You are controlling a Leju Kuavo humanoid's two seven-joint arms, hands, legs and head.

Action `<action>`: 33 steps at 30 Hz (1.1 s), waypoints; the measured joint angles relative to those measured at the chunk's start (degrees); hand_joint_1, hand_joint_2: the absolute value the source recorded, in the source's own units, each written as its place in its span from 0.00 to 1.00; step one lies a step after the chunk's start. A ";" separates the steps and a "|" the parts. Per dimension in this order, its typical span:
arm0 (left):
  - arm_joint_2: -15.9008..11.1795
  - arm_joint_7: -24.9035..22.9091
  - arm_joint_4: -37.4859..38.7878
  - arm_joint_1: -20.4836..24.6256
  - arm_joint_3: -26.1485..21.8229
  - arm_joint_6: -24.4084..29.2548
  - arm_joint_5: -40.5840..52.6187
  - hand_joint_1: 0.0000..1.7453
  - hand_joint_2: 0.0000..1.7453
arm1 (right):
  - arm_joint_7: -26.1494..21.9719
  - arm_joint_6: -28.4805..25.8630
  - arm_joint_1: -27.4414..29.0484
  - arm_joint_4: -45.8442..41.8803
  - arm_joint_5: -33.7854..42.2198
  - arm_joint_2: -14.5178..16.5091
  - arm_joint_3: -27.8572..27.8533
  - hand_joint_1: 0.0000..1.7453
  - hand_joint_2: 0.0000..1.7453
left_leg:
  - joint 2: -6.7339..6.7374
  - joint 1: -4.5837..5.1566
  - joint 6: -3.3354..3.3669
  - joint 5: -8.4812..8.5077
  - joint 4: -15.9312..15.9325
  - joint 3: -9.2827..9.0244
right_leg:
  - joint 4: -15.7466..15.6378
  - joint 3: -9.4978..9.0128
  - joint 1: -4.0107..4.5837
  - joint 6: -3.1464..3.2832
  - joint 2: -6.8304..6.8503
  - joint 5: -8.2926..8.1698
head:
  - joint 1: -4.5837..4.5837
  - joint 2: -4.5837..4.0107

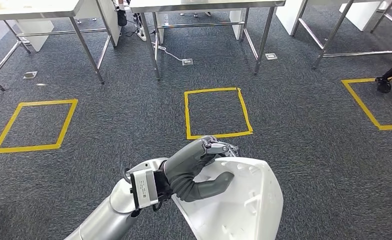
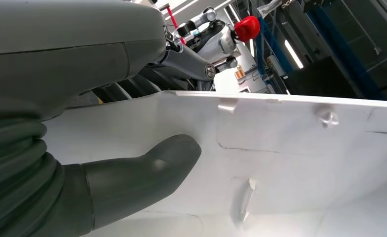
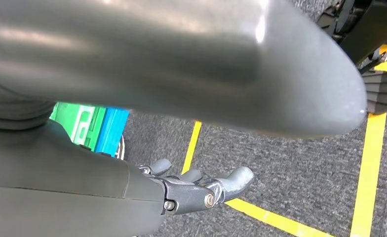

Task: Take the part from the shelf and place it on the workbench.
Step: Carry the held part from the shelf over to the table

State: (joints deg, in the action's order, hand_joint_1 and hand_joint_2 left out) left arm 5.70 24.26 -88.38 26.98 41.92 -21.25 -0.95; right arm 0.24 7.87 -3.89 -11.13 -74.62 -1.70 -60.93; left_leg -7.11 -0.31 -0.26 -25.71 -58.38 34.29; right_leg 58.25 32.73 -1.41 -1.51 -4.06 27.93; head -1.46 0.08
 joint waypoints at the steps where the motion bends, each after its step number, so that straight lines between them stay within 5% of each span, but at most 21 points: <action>1: 0.04 0.00 -0.01 0.01 0.01 -0.05 0.03 1.00 1.00 | -0.04 -0.02 0.00 0.00 0.04 0.00 -0.06 0.00 0.00 | 0.00 0.01 0.02 -0.01 -0.04 0.02 | 0.00 -0.01 -0.01 -0.04 0.00 0.00 | 0.00 0.00; 5: 0.27 -0.05 -0.01 0.09 0.08 -0.19 0.11 1.00 1.00 | -0.19 -0.13 -0.01 0.00 0.01 0.00 -0.41 0.00 0.00 | 0.00 0.07 0.11 -0.07 -0.22 0.09 | -0.02 -0.04 -0.06 -0.19 0.00 -0.01 | 0.02 0.01; 11: 0.54 -0.33 -0.49 0.14 0.13 -0.19 0.54 1.00 1.00 | -0.24 -0.13 -0.04 -0.04 -0.30 0.10 -0.45 0.00 0.00 | 0.70 0.09 1.80 0.31 0.91 -0.64 | -0.10 -0.17 -0.29 -1.20 0.48 0.09 | -0.12 0.01; 13: 0.74 -0.44 -0.62 0.15 0.13 -0.19 0.62 1.00 1.00 | -0.24 -0.06 -0.20 -0.09 -0.38 0.09 -0.45 0.00 0.00 | 1.35 -0.38 2.15 0.86 2.17 -1.47 | 4.02 1.68 -0.10 -1.32 2.07 2.39 | 0.10 0.01; 16: 0.80 -0.51 -0.62 -0.13 0.13 -0.19 0.69 1.00 1.00 | -0.24 0.01 -0.33 -0.09 -0.42 0.11 -0.44 0.00 0.00 | 2.24 -0.51 2.09 0.59 2.12 -1.57 | 13.60 6.91 -0.42 -2.09 3.15 6.49 | 0.34 0.01; 18: 0.81 -0.54 -0.61 -0.24 0.13 -0.19 0.72 1.00 1.00 | -0.24 0.02 -0.20 -0.09 -0.42 0.10 -0.45 0.00 0.00 | 2.44 -0.88 1.52 0.12 1.57 -1.53 | 12.69 6.64 -0.91 -2.78 3.24 4.78 | 0.36 0.01; 20: 0.82 -0.53 -0.62 -0.24 0.13 -0.19 0.74 1.00 1.00 | -0.23 0.02 -0.16 -0.09 -0.42 0.17 -0.45 0.00 0.00 | 2.43 -1.33 0.54 -0.77 0.36 -1.34 | 5.73 2.96 -1.46 -3.58 3.04 1.32 | 0.46 0.01; 22: 0.88 -0.56 -0.67 -0.21 0.14 -0.19 0.77 1.00 1.00 | -0.22 0.01 -0.20 -0.10 -0.41 0.36 -0.45 0.00 0.00 | 2.32 -1.21 -0.48 -1.90 -0.94 -0.88 | 1.44 0.71 -1.63 -3.09 2.74 0.19 | 0.75 0.01; 25: 0.96 -0.59 -0.77 -0.16 0.15 -0.19 0.79 1.00 1.00 | -0.17 0.00 -0.24 -0.13 -0.42 0.45 -0.46 0.00 0.00 | 2.20 -1.11 -1.18 -2.54 -1.06 -0.92 | 1.46 0.68 -1.43 -1.00 3.09 0.70 | 0.50 0.00; 27: 0.95 -0.58 -0.80 -0.09 0.15 -0.19 0.78 1.00 1.00 | -0.16 0.01 -0.19 -0.13 -0.42 0.46 -0.46 0.00 0.00 | 3.70 -1.27 -1.38 -3.54 -2.88 -0.31 | 1.45 0.39 -1.33 -0.05 3.53 0.80 | 0.24 0.00; 29: 0.95 -0.57 -0.81 -0.02 0.15 -0.19 0.77 1.00 1.00 | -0.14 0.02 -0.05 -0.13 -0.42 0.46 -0.46 0.00 0.00 | 5.86 -1.19 -1.45 -6.47 -9.26 2.82 | 1.42 0.02 -1.10 0.60 4.07 1.09 | -0.07 0.01; 31: 0.93 -0.57 -0.77 -0.08 0.15 -0.19 0.77 1.00 1.00 | -0.10 0.01 0.10 -0.12 -0.42 0.46 -0.46 0.00 0.00 | 6.60 -1.11 -1.36 -8.89 -16.57 7.09 | 1.43 -0.32 -0.77 0.91 4.63 1.52 | -0.23 0.01; 33: 0.92 -0.57 -0.75 -0.15 0.15 -0.19 0.77 1.00 1.00 | -0.09 0.02 0.15 -0.13 -0.42 0.46 -0.46 0.00 0.00 | 6.70 -0.96 -0.83 -7.12 -17.08 8.24 | 1.43 -0.96 -0.45 0.98 4.97 2.10 | -0.28 0.01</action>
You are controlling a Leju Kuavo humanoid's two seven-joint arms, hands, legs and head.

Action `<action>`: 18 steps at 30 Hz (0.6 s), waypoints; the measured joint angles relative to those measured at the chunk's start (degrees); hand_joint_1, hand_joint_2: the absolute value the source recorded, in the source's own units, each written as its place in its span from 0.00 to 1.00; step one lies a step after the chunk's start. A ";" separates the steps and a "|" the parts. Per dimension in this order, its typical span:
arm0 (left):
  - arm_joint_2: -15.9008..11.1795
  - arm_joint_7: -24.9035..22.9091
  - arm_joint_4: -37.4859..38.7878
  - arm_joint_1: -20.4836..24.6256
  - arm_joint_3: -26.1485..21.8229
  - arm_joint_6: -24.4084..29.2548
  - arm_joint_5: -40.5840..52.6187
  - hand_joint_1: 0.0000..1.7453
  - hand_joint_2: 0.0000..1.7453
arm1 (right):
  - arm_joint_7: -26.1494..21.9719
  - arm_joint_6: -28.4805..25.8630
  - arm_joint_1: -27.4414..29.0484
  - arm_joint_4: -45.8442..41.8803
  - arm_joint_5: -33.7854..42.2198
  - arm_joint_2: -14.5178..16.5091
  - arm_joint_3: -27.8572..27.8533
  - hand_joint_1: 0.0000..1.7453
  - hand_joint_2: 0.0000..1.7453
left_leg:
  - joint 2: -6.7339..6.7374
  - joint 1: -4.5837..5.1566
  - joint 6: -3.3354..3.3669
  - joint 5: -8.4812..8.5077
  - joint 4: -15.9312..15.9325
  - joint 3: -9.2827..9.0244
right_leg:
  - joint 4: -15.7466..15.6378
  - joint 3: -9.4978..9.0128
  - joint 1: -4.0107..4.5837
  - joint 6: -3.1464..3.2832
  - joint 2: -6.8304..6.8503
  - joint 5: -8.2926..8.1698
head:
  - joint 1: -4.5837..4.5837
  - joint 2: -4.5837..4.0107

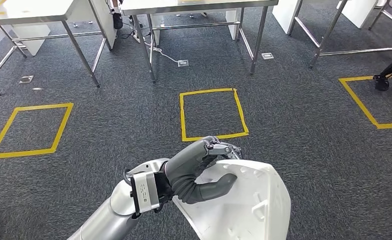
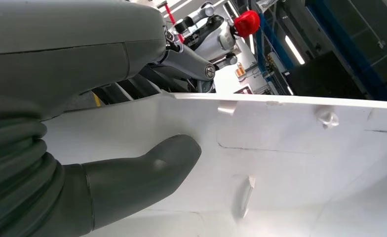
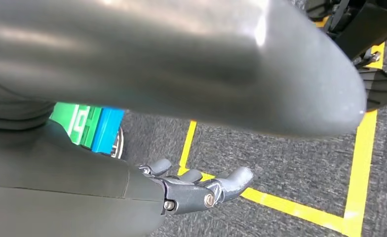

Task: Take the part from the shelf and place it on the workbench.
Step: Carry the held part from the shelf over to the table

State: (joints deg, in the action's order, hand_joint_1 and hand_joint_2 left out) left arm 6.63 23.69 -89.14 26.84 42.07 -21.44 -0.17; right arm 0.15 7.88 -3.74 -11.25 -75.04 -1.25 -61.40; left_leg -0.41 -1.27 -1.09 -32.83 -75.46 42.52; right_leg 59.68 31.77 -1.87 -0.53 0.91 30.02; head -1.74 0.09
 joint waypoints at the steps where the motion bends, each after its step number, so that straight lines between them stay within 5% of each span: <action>1: -0.01 0.00 -0.01 0.01 0.00 0.00 0.00 1.00 1.00 | -0.01 0.00 -0.01 0.00 -0.01 0.00 0.00 0.00 0.00 | 0.06 0.18 0.47 2.34 3.01 -1.08 | 0.00 -0.49 0.13 -0.03 0.09 0.36 | -0.02 0.00; 4: -0.01 -0.01 -0.02 0.10 0.00 0.00 0.00 1.00 1.00 | -0.07 0.03 -0.06 0.02 -0.03 0.17 0.00 0.00 0.00 | 0.93 1.21 2.10 7.17 13.03 -5.28 | -0.08 -1.61 0.42 -0.59 0.30 1.38 | -0.03 -0.01; 9: 0.19 0.03 -0.13 0.18 0.00 0.00 0.00 1.00 1.00 | -0.09 0.13 -0.29 0.00 -0.40 0.26 0.00 0.00 0.00 | 0.38 1.45 2.93 6.76 15.52 -6.82 | -0.04 -2.17 0.19 -2.31 0.60 2.35 | 0.02 -0.01; 11: 0.34 0.04 -0.17 0.25 0.01 -0.02 0.00 1.00 1.00 | -0.09 0.15 -0.31 -0.01 -0.52 0.25 0.00 0.00 0.00 | 0.19 1.24 3.46 6.51 16.09 -7.66 | 5.36 0.68 0.18 -2.61 -0.07 4.49 | 0.19 -0.01; 13: 0.37 0.02 -0.07 0.13 0.02 -0.09 0.01 1.00 1.00 | -0.05 0.13 -0.15 -0.01 -0.52 0.22 0.00 0.00 0.00 | -0.06 1.35 3.89 5.97 16.12 -8.19 | 12.99 5.80 0.30 -2.81 -0.40 6.68 | 0.31 -0.01; 15: 0.37 -0.01 0.01 -0.01 0.02 -0.14 0.07 1.00 1.00 | -0.06 0.13 0.04 -0.01 -0.52 0.20 0.00 0.00 0.00 | -0.47 1.44 3.92 5.31 16.07 -8.92 | 14.89 8.54 0.33 -2.87 -0.46 4.98 | 0.34 0.00; 18: 0.36 -0.02 0.02 0.00 0.03 -0.15 0.15 1.00 1.00 | -0.13 0.16 0.08 -0.01 -0.53 0.20 0.00 0.00 0.00 | -0.94 1.57 3.38 3.94 15.80 -10.30 | 4.56 5.60 0.37 -2.61 -0.54 -2.61 | 0.45 0.00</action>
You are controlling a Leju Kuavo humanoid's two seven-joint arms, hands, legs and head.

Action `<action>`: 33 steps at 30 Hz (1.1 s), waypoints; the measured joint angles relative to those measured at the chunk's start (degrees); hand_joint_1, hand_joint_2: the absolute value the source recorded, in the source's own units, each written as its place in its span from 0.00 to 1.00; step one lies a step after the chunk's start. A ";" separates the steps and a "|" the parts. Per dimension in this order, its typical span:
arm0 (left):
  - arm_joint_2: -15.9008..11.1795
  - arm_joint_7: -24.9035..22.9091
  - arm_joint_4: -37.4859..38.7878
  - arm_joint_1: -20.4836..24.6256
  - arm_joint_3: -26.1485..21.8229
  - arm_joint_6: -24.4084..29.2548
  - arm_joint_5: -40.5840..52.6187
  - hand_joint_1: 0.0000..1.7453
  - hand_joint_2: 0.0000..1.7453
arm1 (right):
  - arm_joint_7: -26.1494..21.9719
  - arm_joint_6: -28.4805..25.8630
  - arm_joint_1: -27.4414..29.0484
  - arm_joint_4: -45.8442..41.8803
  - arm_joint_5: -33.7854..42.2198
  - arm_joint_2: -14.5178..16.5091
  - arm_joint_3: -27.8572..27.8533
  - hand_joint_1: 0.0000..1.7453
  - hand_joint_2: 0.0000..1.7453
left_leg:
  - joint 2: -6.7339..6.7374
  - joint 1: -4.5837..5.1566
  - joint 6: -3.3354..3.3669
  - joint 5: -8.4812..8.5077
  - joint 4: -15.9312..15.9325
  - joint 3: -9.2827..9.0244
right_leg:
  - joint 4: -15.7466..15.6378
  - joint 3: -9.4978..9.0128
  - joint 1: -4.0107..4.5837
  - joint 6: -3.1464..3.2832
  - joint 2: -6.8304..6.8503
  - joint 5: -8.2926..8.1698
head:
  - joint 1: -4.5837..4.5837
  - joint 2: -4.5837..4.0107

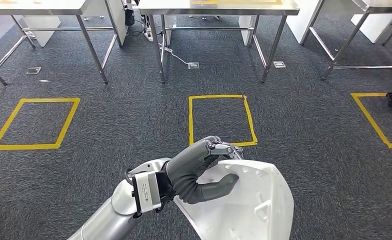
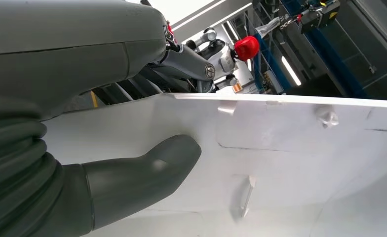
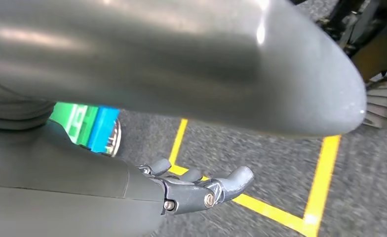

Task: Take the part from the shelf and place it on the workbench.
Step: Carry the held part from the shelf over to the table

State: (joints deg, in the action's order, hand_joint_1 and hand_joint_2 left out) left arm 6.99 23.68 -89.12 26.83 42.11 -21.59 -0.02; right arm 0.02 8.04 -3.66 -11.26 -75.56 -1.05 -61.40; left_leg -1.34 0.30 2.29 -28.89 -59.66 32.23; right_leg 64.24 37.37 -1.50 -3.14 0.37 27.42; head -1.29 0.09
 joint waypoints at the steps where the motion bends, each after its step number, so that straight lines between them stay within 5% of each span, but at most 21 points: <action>1: -0.01 0.00 0.02 0.02 0.01 -0.01 0.02 1.00 1.00 | -0.02 0.01 -0.04 0.00 -0.01 0.00 0.00 0.00 0.00 | -0.12 0.12 -0.29 -0.42 -0.10 -0.21 | -2.89 -1.11 0.08 0.29 -0.07 -1.19 | 0.03 0.00; 5: -0.01 0.02 0.03 0.14 0.01 -0.02 0.14 1.00 1.00 | -0.51 0.04 -0.14 0.00 -0.15 0.01 0.00 0.00 0.00 | -0.24 0.21 -1.42 -1.32 0.04 -0.63 | -4.97 -2.17 0.22 1.73 -0.20 -0.75 | -0.03 0.00; 7: -0.03 0.08 -0.01 0.28 0.01 -0.01 0.22 1.00 1.00 | -1.44 0.04 -0.17 0.00 -0.11 0.01 0.00 0.00 0.00 | 0.14 0.12 -2.11 -2.71 -2.39 0.10 | -5.30 -2.91 -0.09 2.48 -0.10 -0.45 | -0.24 -0.01; 10: -0.26 0.15 0.05 0.18 0.01 0.01 0.33 1.00 1.00 | -2.94 0.05 -0.19 0.00 0.61 0.01 -0.08 0.00 0.00 | 0.61 -0.33 -2.87 -6.54 -12.94 6.00 | -5.41 -4.03 -0.17 2.99 0.08 0.42 | -0.54 0.00; 12: -0.49 0.18 0.16 -0.01 0.01 0.03 0.44 1.00 1.00 | -3.55 0.27 -0.18 0.00 1.89 0.00 -0.41 0.00 0.00 | 0.71 -0.62 -3.10 -5.81 -16.12 8.90 | -5.39 -4.90 -0.21 2.84 0.09 1.16 | -0.56 0.00; 16: -0.68 0.39 0.28 0.04 0.01 0.07 0.65 1.00 1.00 | -3.82 0.87 -0.30 0.00 4.77 -0.02 -1.86 0.00 0.00 | 1.18 -0.70 -2.82 2.67 -3.98 5.01 | -5.34 -6.99 -0.30 1.81 0.05 2.95 | -0.70 -0.01; 21: -0.58 0.52 0.24 0.17 0.02 0.07 0.76 1.00 1.00 | -2.97 1.51 -0.77 0.00 7.50 -0.16 -4.46 0.00 0.00 | 0.99 -0.38 -1.08 2.56 -0.48 3.21 | -5.68 -7.80 -0.46 -0.09 0.24 4.00 | -0.68 0.00; 23: -0.39 0.52 0.20 0.31 0.04 0.07 0.78 1.00 1.00 | -2.92 1.66 -0.95 0.00 7.83 -0.17 -5.09 0.00 0.00 | 1.02 -0.53 -0.30 2.31 0.03 2.46 | -1.49 -5.67 -0.45 -0.40 0.15 5.77 | -0.44 0.00; 26: -0.30 0.50 0.38 0.29 0.15 0.07 0.79 1.00 1.00 | -2.81 1.79 -0.81 0.00 8.11 -0.19 -5.92 0.00 0.00 | 1.05 -0.26 0.40 1.45 0.09 1.66 | 9.64 1.75 -0.14 -0.44 0.08 8.81 | -0.16 0.00; 28: -0.29 0.50 0.46 0.24 0.20 0.07 0.79 1.00 1.00 | -2.85 1.91 -0.62 0.00 8.19 -0.21 -6.19 0.00 0.00 | 0.92 -0.12 0.42 0.70 0.09 0.79 | 9.79 3.66 0.00 -0.22 0.07 6.09 | -0.10 0.00; 31: -0.22 0.50 0.47 0.28 0.21 0.07 0.86 1.00 1.00 | -3.09 2.15 -0.60 0.00 8.23 -0.28 -6.42 0.00 0.00 | 0.81 0.07 -0.12 -0.79 -0.01 -0.78 | -1.19 0.28 0.30 0.56 0.12 -1.22 | 0.01 -0.01; 33: -0.19 0.50 0.47 0.31 0.21 0.07 0.94 1.00 1.00 | -3.16 2.19 -0.63 0.00 8.25 -0.31 -6.64 0.00 0.00 | 0.79 0.27 -0.69 -1.54 0.05 -1.22 | -4.79 -1.23 0.63 1.19 0.12 -1.92 | 0.02 -0.01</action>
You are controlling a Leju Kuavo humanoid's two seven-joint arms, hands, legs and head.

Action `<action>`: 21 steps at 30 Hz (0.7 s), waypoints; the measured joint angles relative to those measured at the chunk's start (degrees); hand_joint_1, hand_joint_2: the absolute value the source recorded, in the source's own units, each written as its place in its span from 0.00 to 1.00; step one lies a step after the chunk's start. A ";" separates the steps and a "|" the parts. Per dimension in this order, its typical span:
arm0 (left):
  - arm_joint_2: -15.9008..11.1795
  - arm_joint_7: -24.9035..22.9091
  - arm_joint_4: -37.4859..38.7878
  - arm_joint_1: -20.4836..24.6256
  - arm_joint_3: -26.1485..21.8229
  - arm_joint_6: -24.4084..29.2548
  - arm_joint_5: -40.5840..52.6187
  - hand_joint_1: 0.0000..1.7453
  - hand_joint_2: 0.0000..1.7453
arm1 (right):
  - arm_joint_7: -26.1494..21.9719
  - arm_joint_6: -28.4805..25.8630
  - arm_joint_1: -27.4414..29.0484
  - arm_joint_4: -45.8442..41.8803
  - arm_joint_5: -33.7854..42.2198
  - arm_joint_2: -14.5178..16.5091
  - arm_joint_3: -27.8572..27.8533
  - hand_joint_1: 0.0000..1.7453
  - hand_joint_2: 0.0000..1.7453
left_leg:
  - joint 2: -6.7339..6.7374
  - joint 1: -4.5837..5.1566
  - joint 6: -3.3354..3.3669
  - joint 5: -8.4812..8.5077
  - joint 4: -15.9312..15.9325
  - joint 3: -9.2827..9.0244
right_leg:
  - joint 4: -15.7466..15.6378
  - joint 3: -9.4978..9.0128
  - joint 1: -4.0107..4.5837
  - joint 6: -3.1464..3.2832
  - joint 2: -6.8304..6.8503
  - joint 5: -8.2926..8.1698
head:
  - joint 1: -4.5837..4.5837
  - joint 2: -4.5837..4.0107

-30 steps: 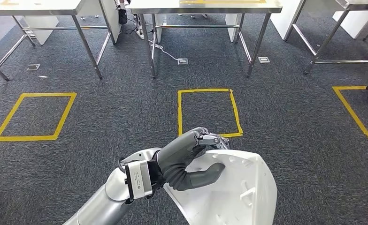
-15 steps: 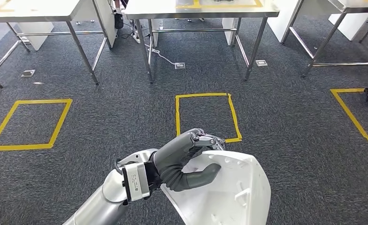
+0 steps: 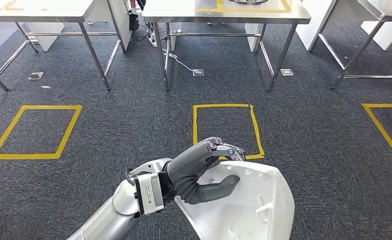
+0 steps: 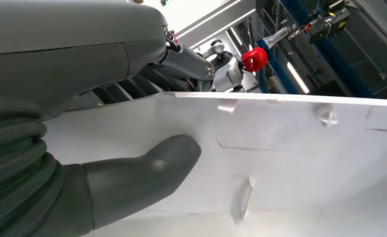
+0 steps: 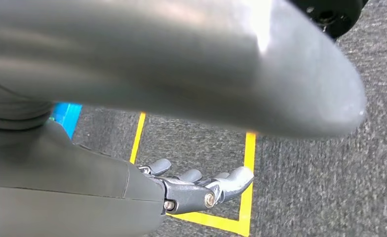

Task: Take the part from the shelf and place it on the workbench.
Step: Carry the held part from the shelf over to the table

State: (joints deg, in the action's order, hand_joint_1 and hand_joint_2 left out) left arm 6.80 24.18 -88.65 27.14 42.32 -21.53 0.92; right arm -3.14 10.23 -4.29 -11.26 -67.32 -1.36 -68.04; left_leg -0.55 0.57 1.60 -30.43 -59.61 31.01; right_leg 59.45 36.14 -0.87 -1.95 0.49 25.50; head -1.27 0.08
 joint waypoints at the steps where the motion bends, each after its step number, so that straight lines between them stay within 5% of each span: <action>1: 0.02 0.00 -0.01 0.01 0.00 0.00 0.03 1.00 1.00 | 0.01 -0.01 0.00 0.00 0.00 -0.01 -0.12 0.00 0.00 | 0.02 0.05 -0.32 -0.23 0.14 -0.21 | -0.24 -0.22 0.15 0.31 -0.05 0.45 | -0.02 0.01; 3: 0.11 0.01 -0.07 0.06 0.00 0.00 0.08 1.00 1.00 | 0.02 0.01 0.01 0.00 0.04 -0.01 -0.32 0.00 0.00 | 0.16 0.02 -0.98 -0.73 0.11 -0.59 | -0.50 -0.80 -0.11 0.96 -0.15 0.72 | -0.07 0.01; 5: 0.15 0.02 -0.15 0.18 0.00 0.00 0.12 1.00 1.00 | 0.05 0.04 -0.02 0.00 0.11 -0.01 -0.49 0.00 0.00 | 0.24 -0.08 -1.63 -2.33 -3.15 0.69 | -0.91 -1.80 -0.55 1.53 -0.19 1.01 | -0.24 0.01; 7: 0.08 0.04 -0.08 0.11 0.01 -0.01 0.20 1.00 1.00 | 0.13 0.06 -0.03 0.00 0.20 -0.03 -0.63 0.00 0.00 | 0.27 -0.43 -2.15 -4.84 -10.53 4.98 | -0.98 -2.60 -0.62 1.83 -0.18 1.64 | -0.42 0.01; 9: -0.02 0.05 0.04 -0.09 0.02 -0.03 0.34 1.00 1.00 | 0.18 0.05 0.02 0.00 0.40 -0.03 -0.82 0.00 0.00 | 0.28 -0.71 -2.46 -5.04 -15.72 9.13 | -0.97 -3.47 -0.65 1.78 -0.28 2.44 | -0.47 0.01; 11: -0.07 0.08 0.09 -0.13 0.02 -0.05 0.44 1.00 1.00 | 0.19 0.03 0.04 0.00 0.70 -0.02 -0.96 0.00 0.00 | 0.28 -0.82 -2.44 -0.91 -12.78 9.37 | -0.97 -4.66 -0.74 1.53 -0.53 3.31 | -0.49 0.01; 12: -0.08 0.09 0.10 -0.11 0.02 -0.07 0.47 1.00 1.00 | 0.17 0.01 0.04 0.00 0.84 -0.02 -0.98 0.00 0.00 | 0.28 -0.84 -2.31 2.02 -8.74 8.18 | -0.98 -5.23 -0.80 1.33 -0.65 3.81 | -0.50 0.01; 14: -0.12 0.11 0.10 -0.07 0.03 -0.08 0.55 1.00 1.00 | 0.11 -0.07 -0.06 0.00 1.20 -0.02 -1.08 0.00 0.00 | 0.21 -0.64 -1.89 5.14 -2.21 5.76 | -0.97 -5.92 -0.71 0.68 -0.88 4.71 | -0.52 0.01; 19: -0.03 0.15 -0.07 0.02 0.06 -0.15 0.96 1.00 1.00 | -0.13 -0.10 -0.34 0.00 2.72 0.03 -1.97 0.00 0.00 | 0.12 -0.42 0.02 4.56 0.09 4.37 | -0.55 -6.26 -0.93 -1.08 -0.82 5.93 | -0.41 0.01; 21: 0.09 0.14 -0.13 0.10 0.09 -0.15 1.05 1.00 1.00 | -0.34 -0.11 -0.48 0.00 3.31 0.05 -2.39 0.00 0.00 | 0.28 -0.55 0.71 4.21 0.45 3.61 | 4.78 -3.57 -0.90 -1.37 -0.71 8.23 | -0.22 0.01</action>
State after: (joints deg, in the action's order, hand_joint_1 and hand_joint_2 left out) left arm 6.89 24.32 -88.77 27.24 42.40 -21.68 1.98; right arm -3.48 10.12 -4.77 -11.26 -64.01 -1.31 -70.43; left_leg -0.27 0.01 2.31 -26.22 -59.16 34.62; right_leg 64.23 32.57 -1.77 -3.33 -0.22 33.73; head -1.49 0.09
